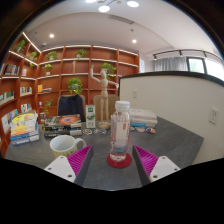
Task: Pour water
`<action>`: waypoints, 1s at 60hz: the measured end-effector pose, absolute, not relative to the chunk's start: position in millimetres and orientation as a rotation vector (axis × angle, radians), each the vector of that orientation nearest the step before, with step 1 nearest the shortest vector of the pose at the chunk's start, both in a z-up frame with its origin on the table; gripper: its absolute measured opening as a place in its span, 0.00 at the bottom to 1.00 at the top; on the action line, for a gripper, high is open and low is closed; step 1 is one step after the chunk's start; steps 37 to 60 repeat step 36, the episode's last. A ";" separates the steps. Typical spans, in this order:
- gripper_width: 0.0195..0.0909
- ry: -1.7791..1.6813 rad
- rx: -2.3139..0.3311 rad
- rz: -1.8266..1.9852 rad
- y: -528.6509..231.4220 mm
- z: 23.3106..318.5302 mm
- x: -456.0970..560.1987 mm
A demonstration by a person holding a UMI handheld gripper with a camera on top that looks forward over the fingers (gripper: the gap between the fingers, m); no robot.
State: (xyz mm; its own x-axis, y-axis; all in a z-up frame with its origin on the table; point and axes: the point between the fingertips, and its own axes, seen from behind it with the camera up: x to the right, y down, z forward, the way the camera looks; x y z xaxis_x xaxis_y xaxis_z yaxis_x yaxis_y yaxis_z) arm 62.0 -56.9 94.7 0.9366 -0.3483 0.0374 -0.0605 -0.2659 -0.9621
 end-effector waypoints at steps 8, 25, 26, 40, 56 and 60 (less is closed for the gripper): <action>0.89 0.239 -1.839 -0.255 -90.9 111.1 40.0; 0.88 0.158 -1.766 -0.096 -122.4 140.3 -13.7; 0.88 0.148 -1.763 -0.087 -123.4 141.8 -17.1; 0.84 0.077 -1.722 -0.092 -132.0 163.2 -29.1; 0.84 0.077 -1.722 -0.092 -132.0 163.2 -29.1; 0.84 0.077 -1.722 -0.092 -132.0 163.2 -29.1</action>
